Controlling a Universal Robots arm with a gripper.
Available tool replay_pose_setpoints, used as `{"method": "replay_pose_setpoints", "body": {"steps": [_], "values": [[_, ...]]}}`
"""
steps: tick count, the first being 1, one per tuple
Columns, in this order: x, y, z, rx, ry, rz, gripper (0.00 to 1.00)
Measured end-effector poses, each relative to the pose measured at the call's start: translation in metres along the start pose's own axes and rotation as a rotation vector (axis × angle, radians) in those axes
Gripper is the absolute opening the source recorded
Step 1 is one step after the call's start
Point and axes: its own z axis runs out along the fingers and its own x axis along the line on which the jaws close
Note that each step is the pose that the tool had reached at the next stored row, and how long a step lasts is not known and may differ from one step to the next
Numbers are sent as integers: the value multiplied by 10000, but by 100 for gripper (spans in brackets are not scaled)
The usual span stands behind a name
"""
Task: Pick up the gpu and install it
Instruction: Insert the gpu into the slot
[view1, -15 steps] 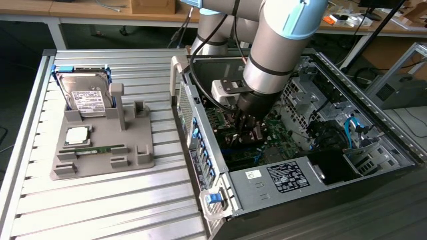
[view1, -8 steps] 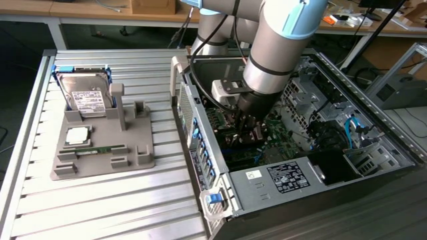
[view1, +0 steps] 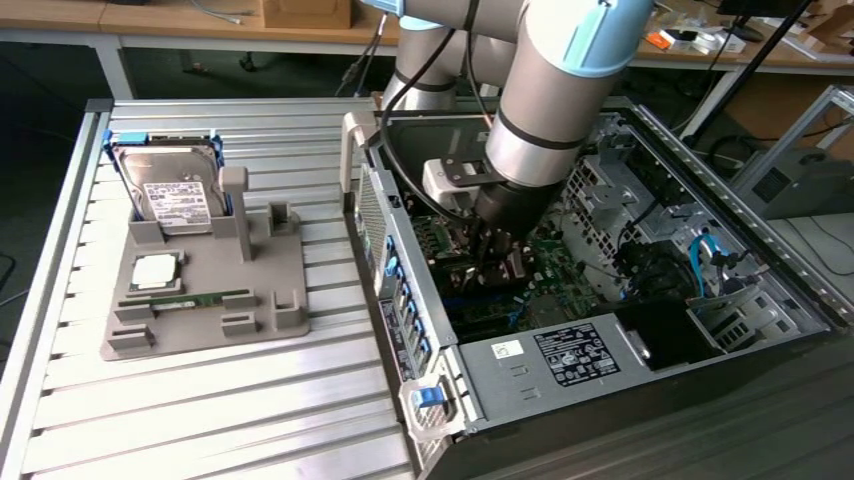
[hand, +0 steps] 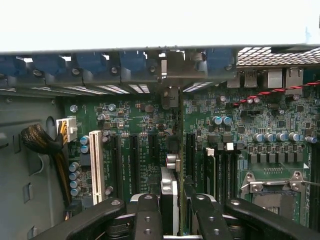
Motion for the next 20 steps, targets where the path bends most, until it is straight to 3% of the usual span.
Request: {"method": "replay_pose_setpoints", "body": {"steps": [8,13,20], "values": [[-1,-42,4,-32,7,-12,28],[-1,-41,8,-32,85,-26,28],[-3,-39,11,-30,83,-102,28]]}}
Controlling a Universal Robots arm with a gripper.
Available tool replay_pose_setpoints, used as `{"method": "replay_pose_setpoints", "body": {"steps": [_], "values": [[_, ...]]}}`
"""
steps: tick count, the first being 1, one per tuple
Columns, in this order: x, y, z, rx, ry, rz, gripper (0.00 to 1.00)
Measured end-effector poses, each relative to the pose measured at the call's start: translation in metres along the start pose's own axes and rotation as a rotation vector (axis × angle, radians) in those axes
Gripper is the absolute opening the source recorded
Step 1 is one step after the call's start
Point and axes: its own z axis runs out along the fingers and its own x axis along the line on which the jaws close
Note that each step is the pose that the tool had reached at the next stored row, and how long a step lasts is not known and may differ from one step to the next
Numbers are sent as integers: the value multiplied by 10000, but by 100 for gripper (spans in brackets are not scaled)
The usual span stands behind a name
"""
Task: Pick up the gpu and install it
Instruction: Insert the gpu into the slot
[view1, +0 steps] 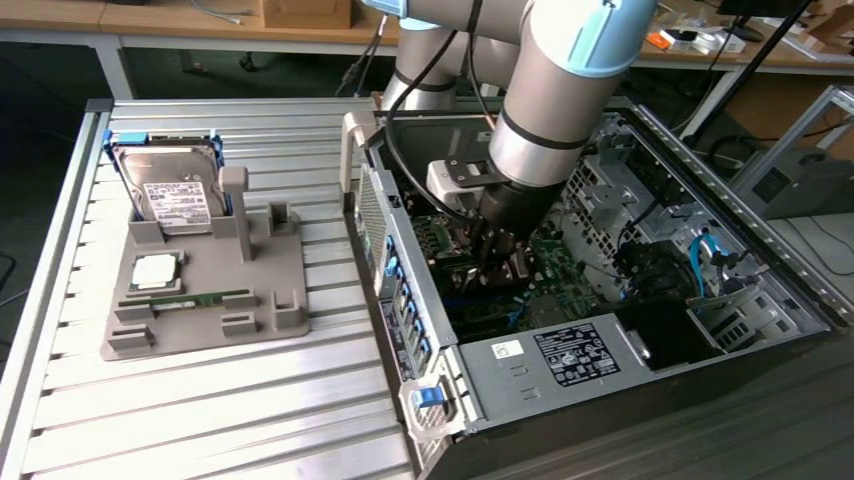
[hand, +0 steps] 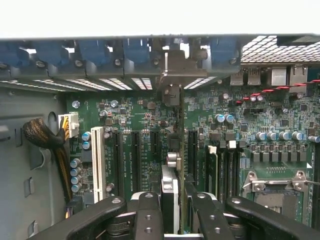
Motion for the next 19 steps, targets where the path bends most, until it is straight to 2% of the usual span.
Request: {"method": "replay_pose_setpoints", "body": {"steps": [5,19], "values": [[-12,1,3,0,-28,-10,28],[-20,10,22,0,-28,-127,28]]}}
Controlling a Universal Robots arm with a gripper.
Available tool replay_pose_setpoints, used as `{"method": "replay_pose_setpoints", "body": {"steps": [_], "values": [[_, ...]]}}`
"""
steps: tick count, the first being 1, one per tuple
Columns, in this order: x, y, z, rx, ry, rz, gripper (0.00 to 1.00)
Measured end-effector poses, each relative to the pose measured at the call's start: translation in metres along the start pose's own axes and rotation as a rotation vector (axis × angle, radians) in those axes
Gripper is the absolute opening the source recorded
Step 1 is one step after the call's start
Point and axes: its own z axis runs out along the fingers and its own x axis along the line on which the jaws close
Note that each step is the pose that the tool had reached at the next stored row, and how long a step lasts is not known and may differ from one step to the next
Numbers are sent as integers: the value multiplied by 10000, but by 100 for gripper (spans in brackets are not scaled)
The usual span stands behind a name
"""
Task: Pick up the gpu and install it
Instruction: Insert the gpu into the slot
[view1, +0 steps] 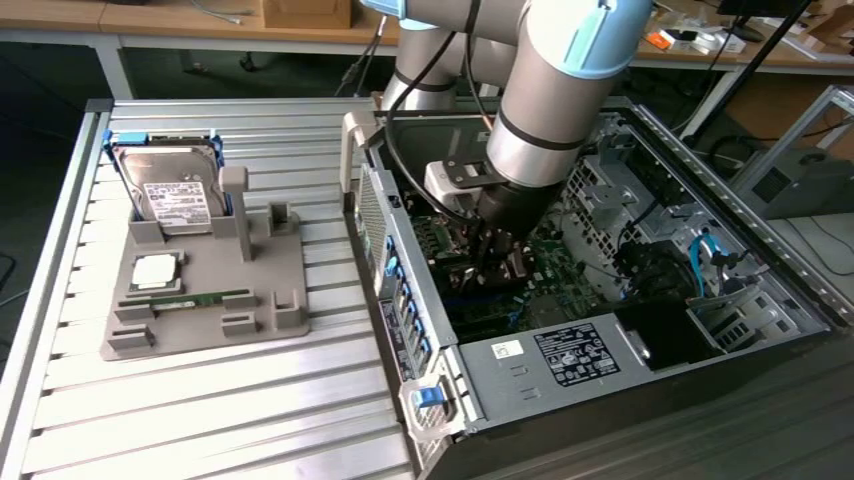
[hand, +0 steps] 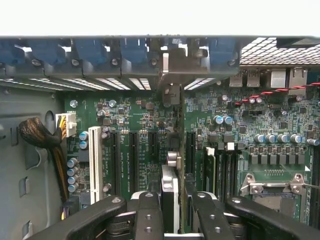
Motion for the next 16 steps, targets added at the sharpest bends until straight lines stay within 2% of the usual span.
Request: {"method": "replay_pose_setpoints", "body": {"steps": [16], "values": [[0,3,-10,-1,2,0,28]]}}
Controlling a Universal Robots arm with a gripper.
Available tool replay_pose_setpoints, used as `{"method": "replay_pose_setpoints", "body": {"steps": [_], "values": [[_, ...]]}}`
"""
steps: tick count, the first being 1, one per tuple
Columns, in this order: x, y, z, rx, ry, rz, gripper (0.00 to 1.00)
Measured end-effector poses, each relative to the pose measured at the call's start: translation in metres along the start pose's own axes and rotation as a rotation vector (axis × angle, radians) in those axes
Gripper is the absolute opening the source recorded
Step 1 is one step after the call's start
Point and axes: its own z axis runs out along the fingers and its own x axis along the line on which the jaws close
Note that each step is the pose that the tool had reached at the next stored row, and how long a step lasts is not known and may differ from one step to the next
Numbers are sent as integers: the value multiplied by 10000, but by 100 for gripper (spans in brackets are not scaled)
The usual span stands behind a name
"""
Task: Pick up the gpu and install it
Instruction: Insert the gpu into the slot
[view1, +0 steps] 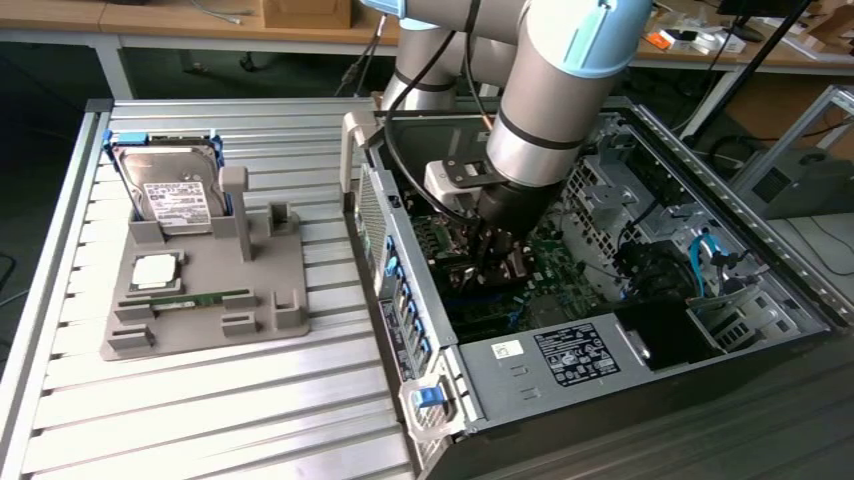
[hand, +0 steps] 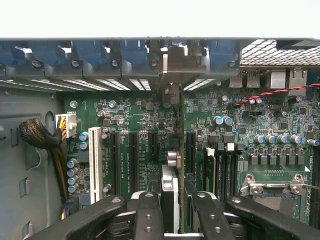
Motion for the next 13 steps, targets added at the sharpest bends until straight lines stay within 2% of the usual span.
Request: {"method": "replay_pose_setpoints", "body": {"steps": [7,13], "values": [[1,0,0,0,4,293,28],[1,0,3,1,2,246,28]]}}
